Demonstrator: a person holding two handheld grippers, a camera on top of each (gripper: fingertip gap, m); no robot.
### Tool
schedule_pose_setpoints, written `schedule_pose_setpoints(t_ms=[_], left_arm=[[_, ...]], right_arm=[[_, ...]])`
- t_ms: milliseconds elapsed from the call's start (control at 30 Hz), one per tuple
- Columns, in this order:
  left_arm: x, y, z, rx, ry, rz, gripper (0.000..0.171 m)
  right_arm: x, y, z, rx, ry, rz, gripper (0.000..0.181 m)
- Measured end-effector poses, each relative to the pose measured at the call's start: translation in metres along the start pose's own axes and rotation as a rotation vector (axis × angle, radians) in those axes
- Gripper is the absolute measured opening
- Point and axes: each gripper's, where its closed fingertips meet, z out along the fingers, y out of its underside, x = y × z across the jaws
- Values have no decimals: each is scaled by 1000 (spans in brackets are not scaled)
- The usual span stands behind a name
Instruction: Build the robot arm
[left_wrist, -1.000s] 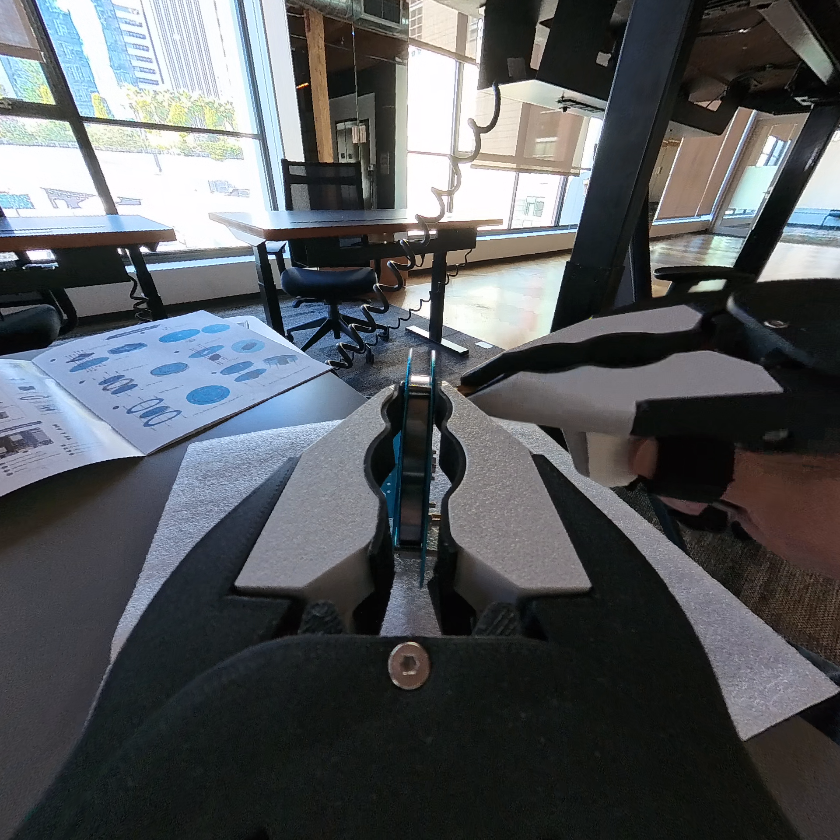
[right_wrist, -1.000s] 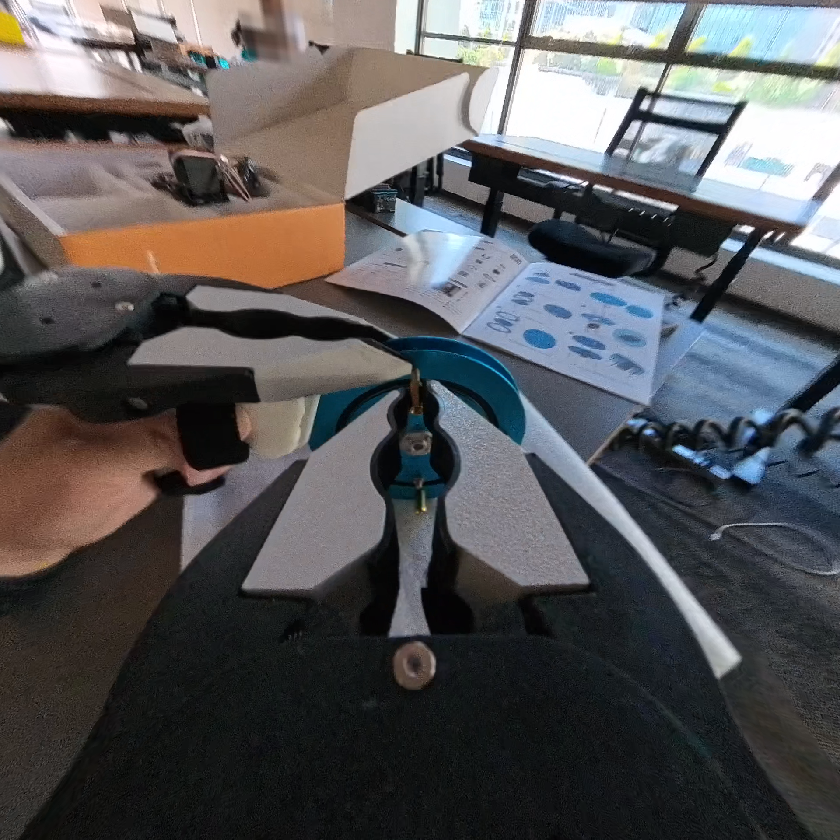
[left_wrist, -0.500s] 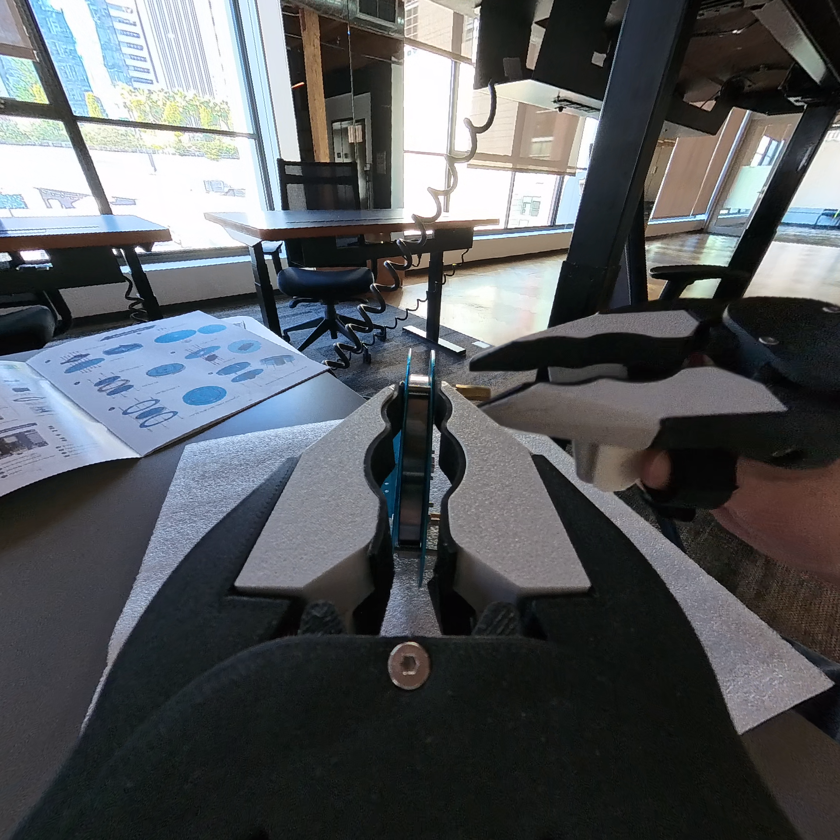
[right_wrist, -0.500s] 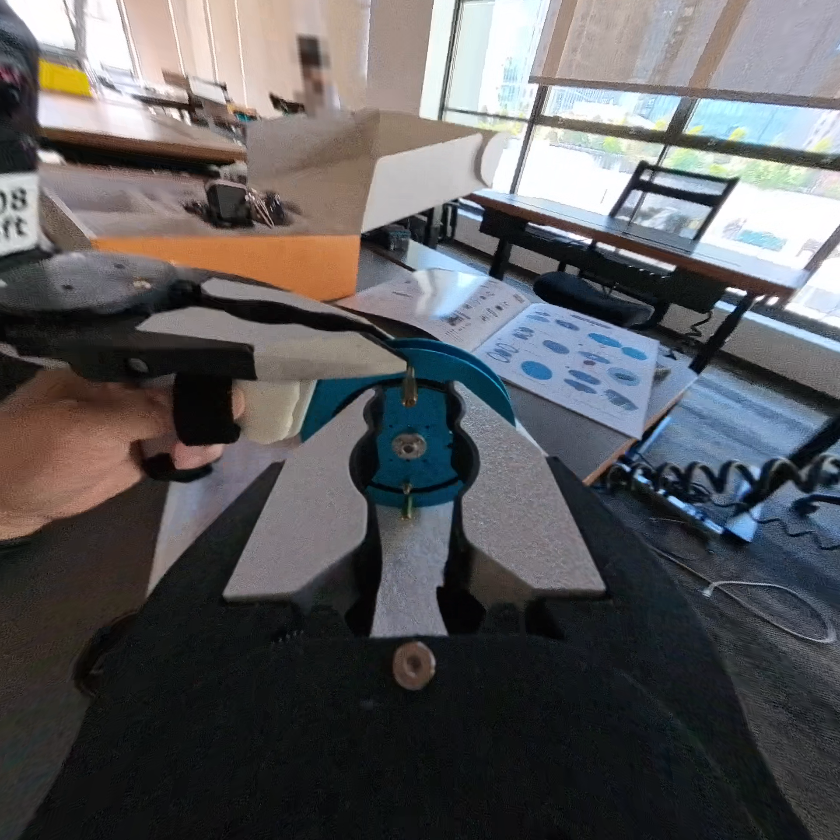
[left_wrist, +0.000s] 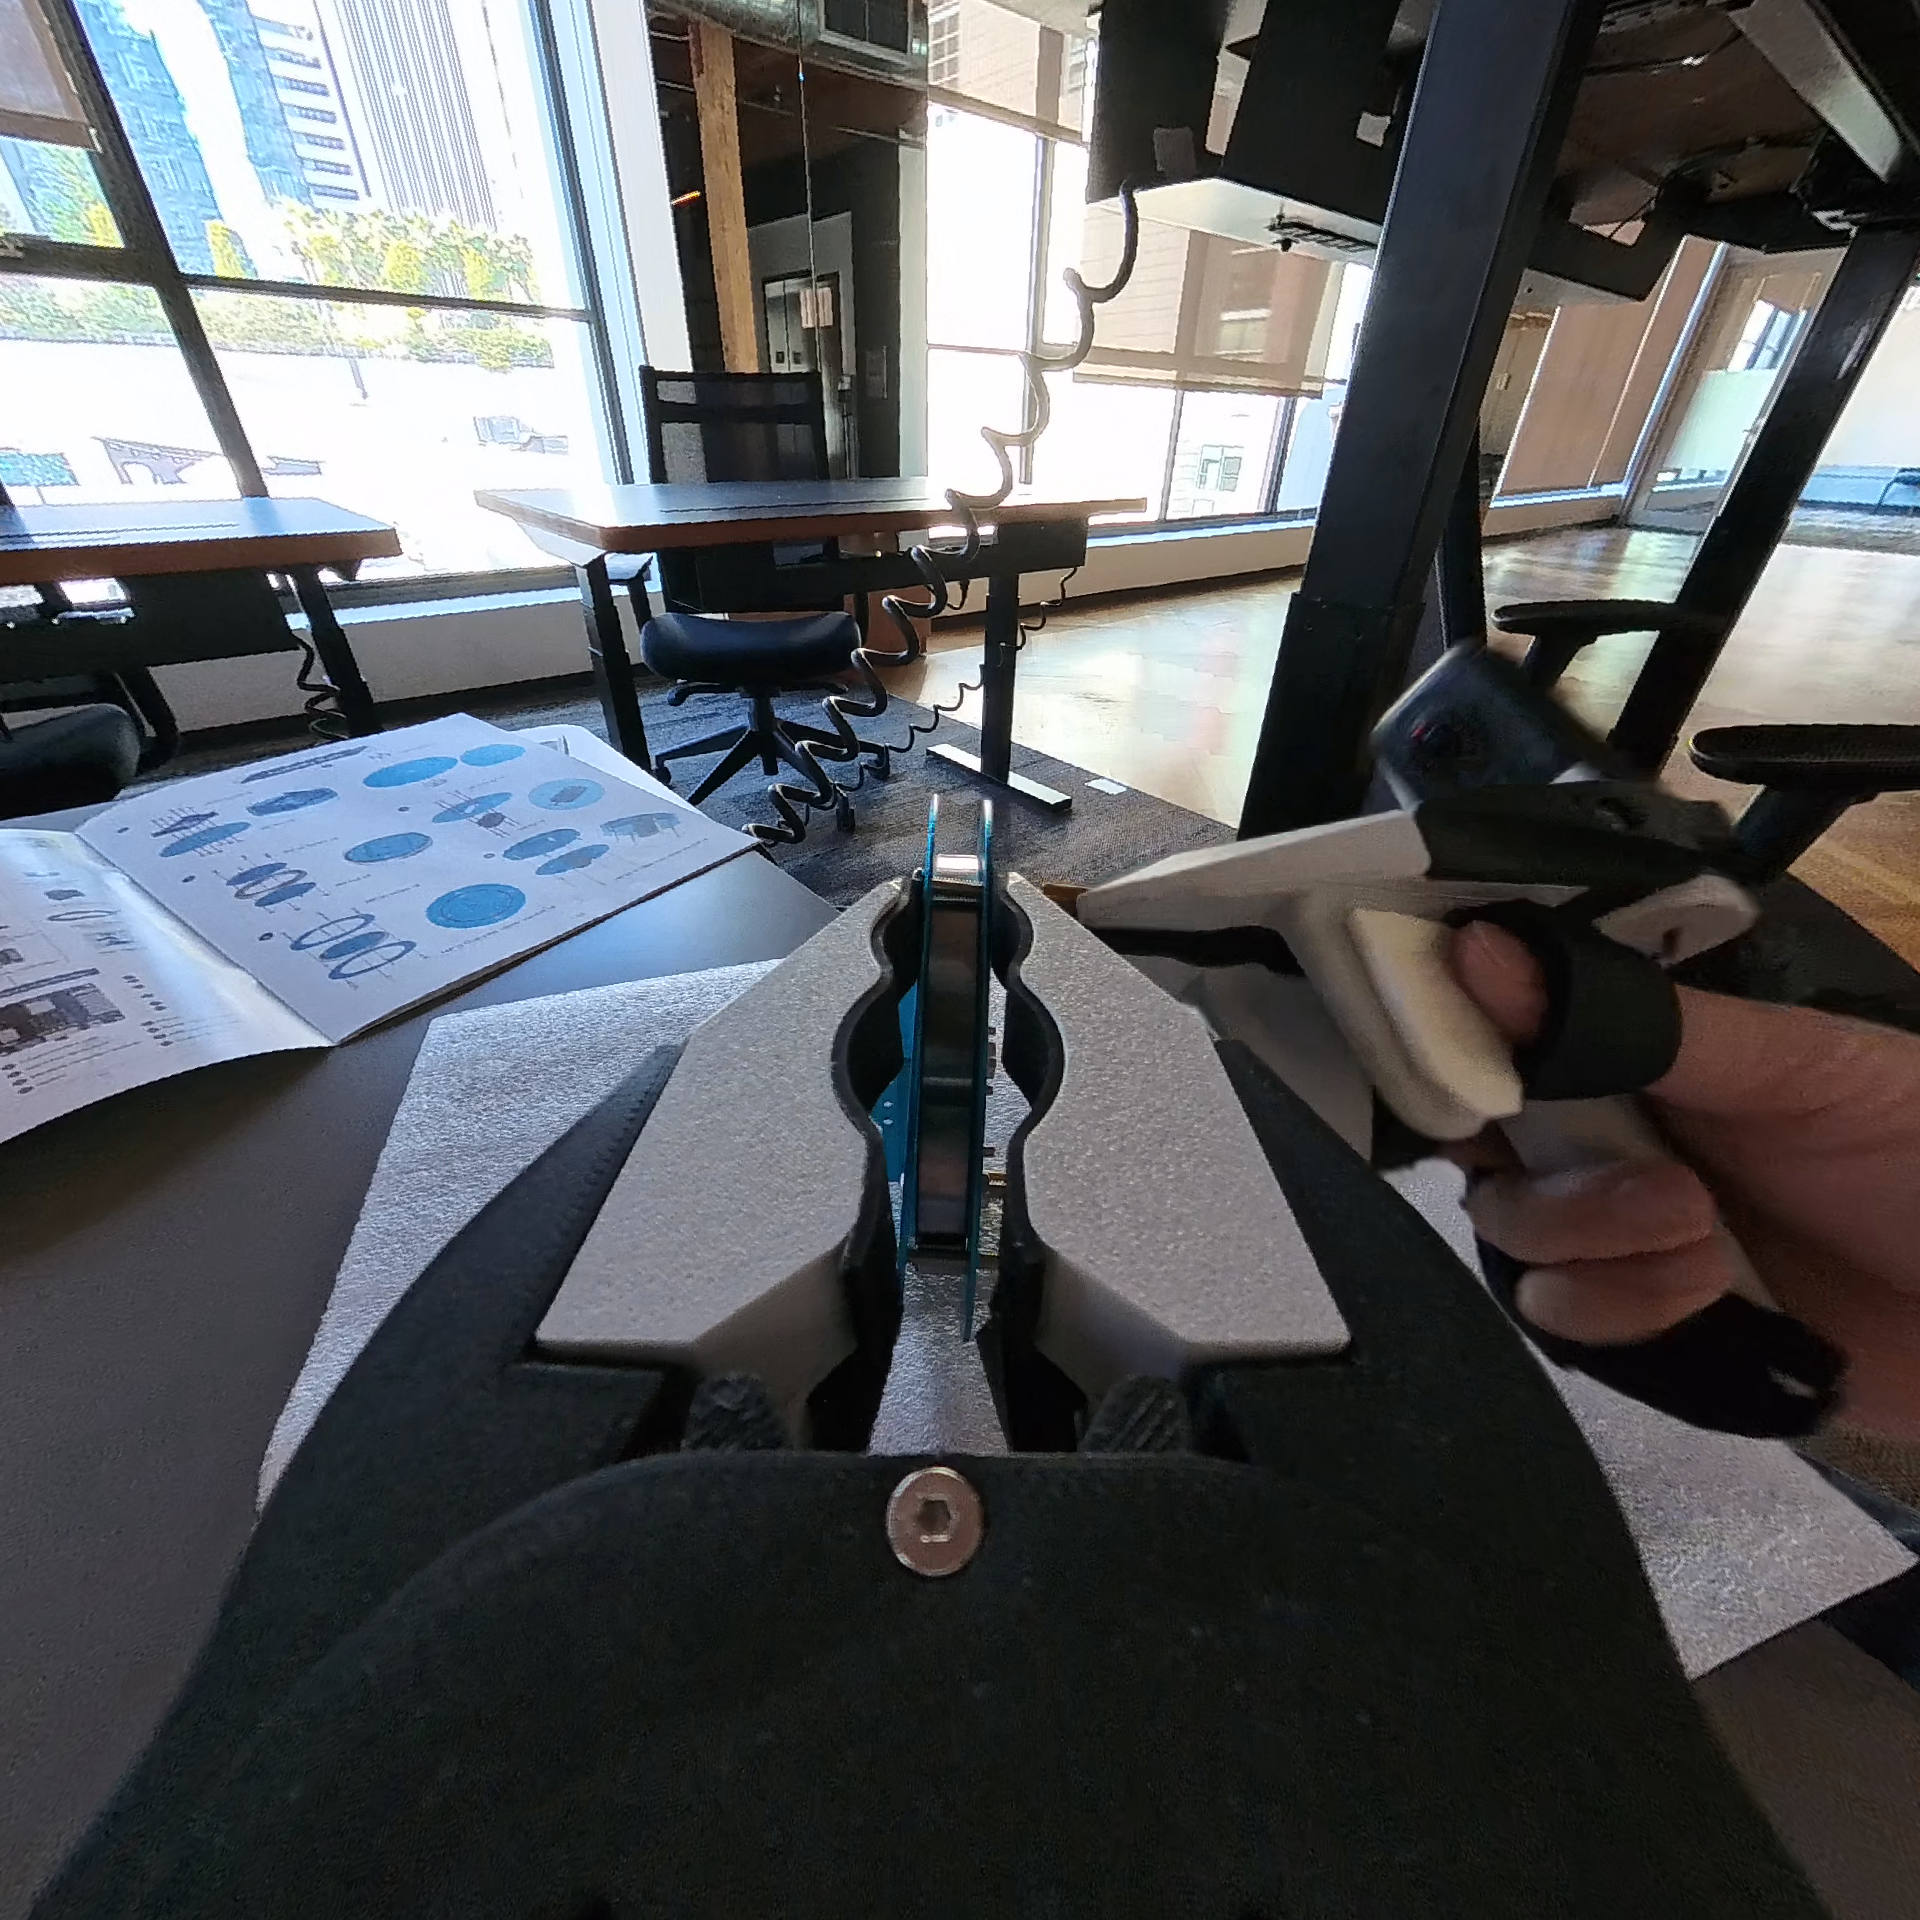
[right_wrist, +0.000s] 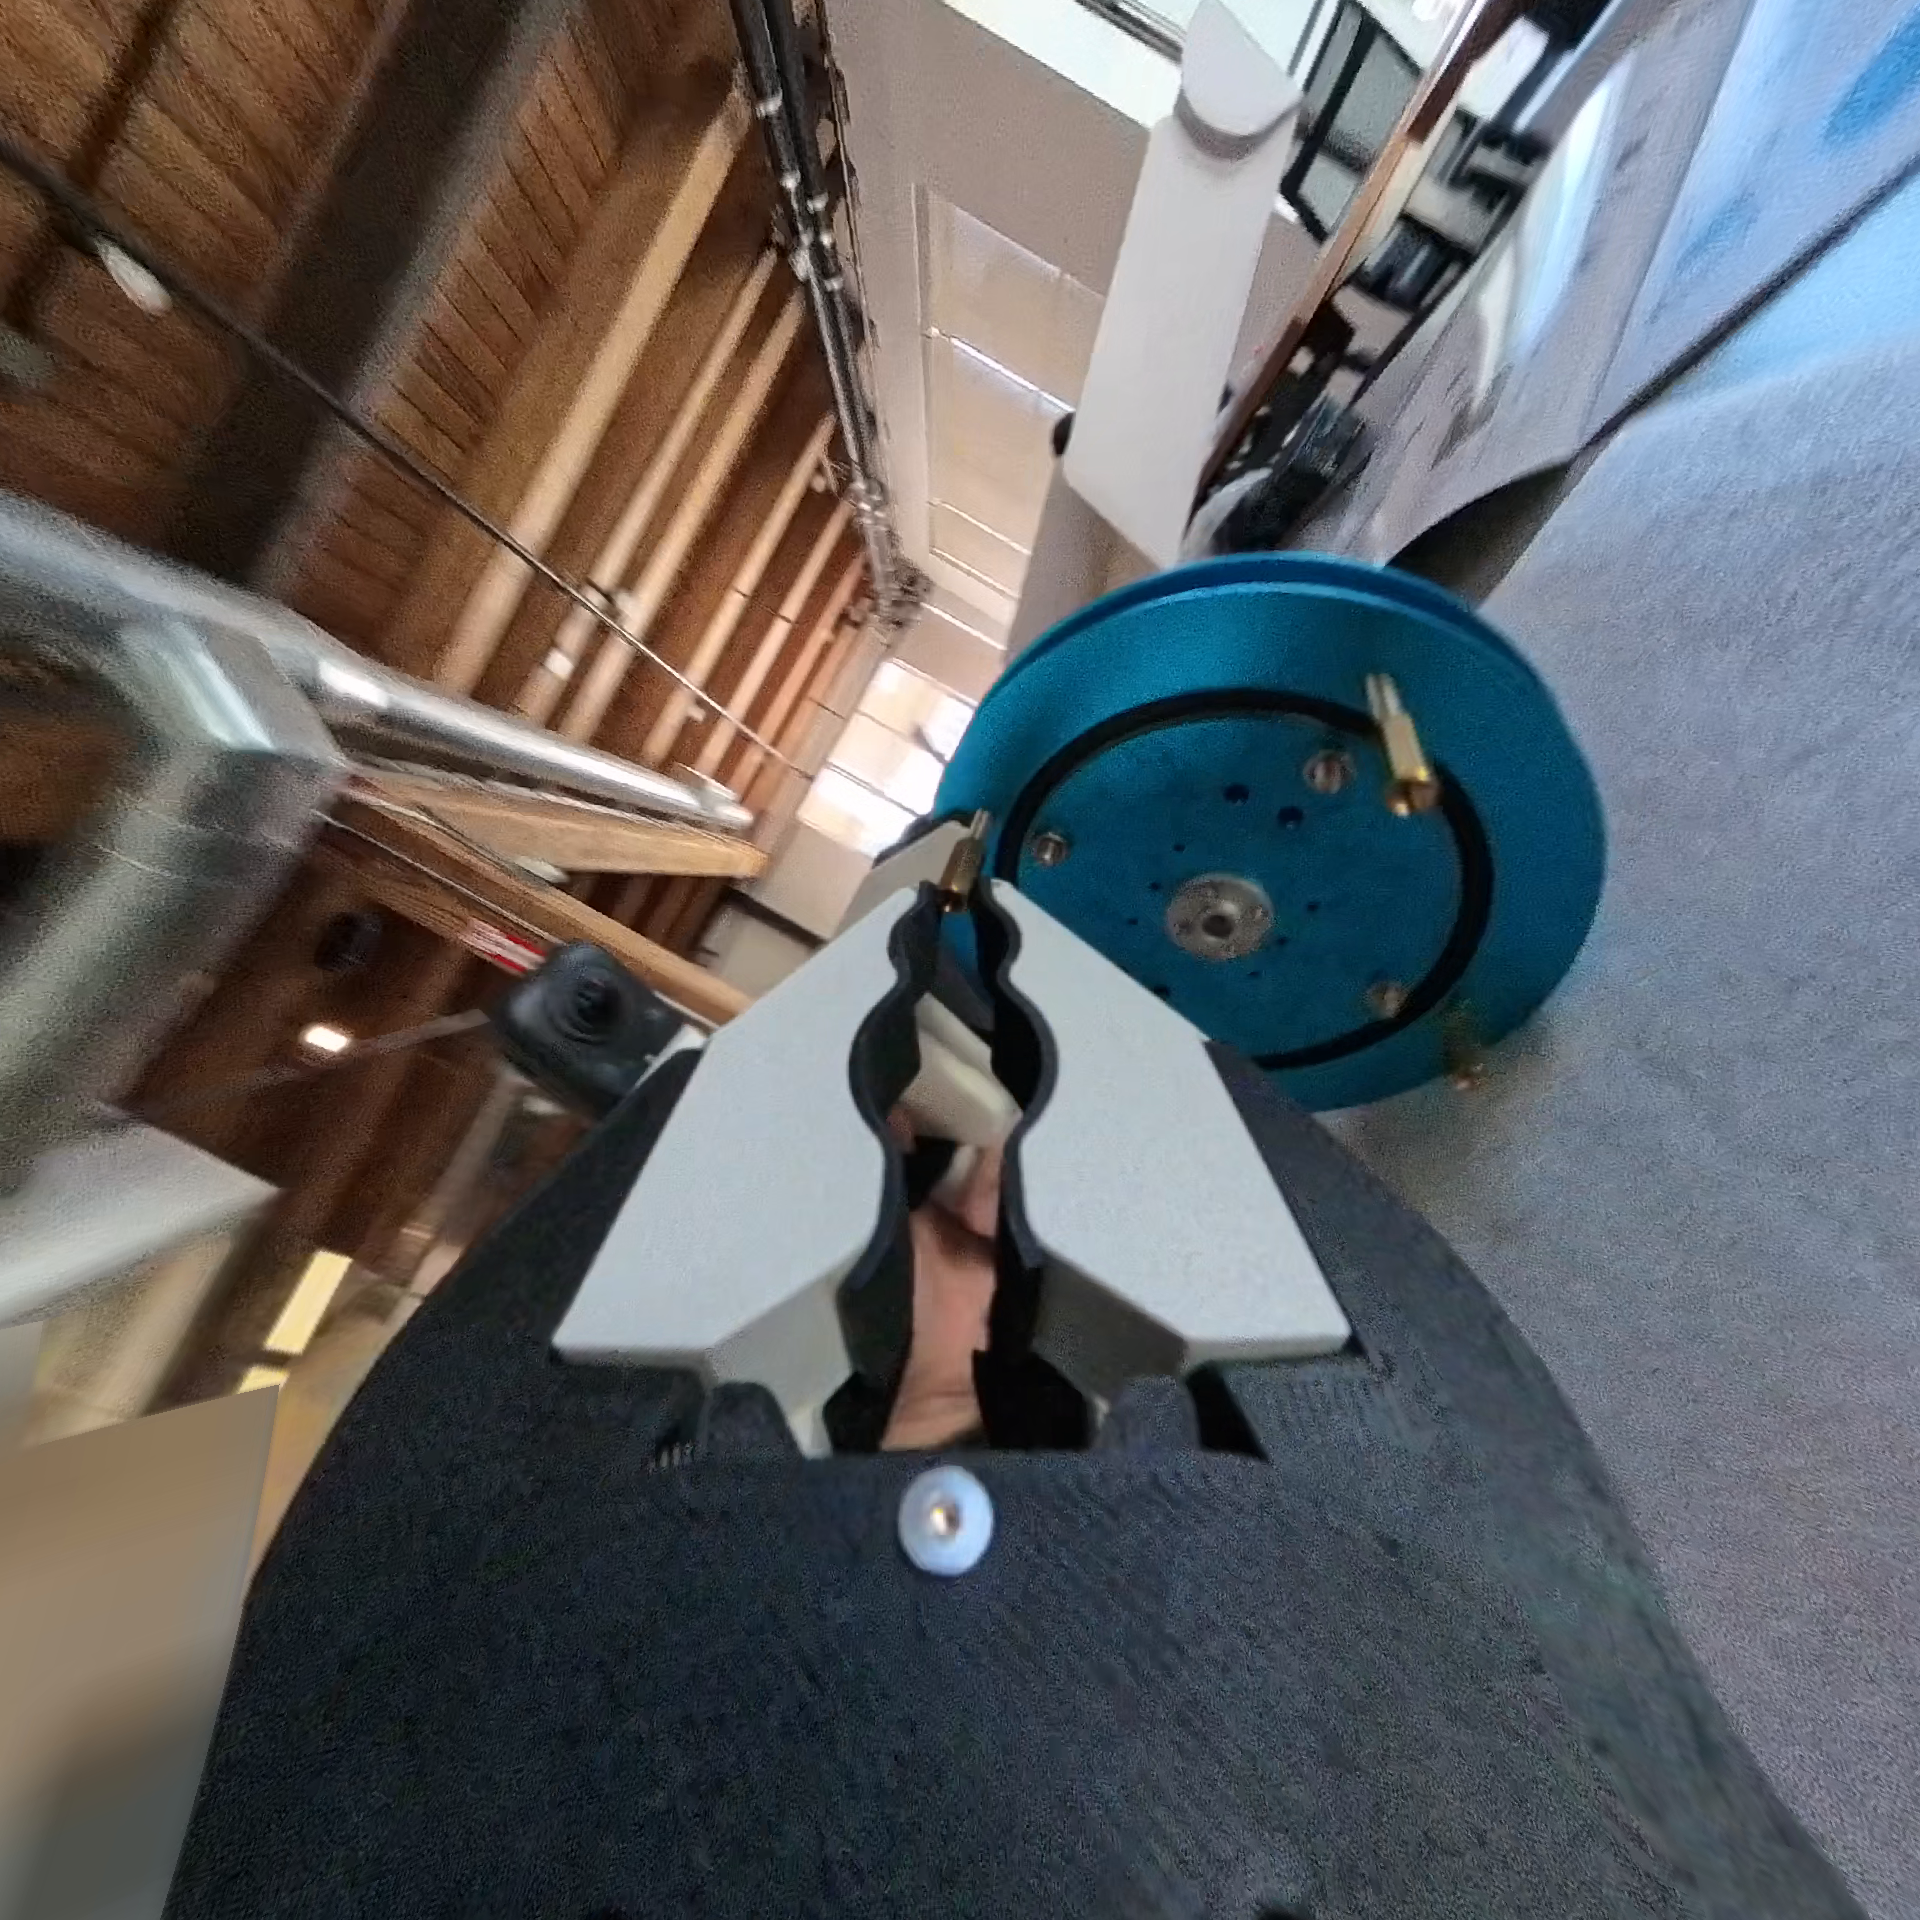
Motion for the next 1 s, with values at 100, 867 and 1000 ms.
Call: schedule_pose_setpoints(t_ms=[100, 867, 1000], left_arm=[[1, 0, 1, -1, 1, 3, 11], [2, 0, 1, -2, 8, 7, 11], [0, 0, 1, 1, 7, -10, 11]], right_arm=[[-2, -6, -1, -63, 231, -701, 20], [3, 1, 0, -66, 104, -307, 4], [-1, -13, -5, -77, 320, -978, 17]])
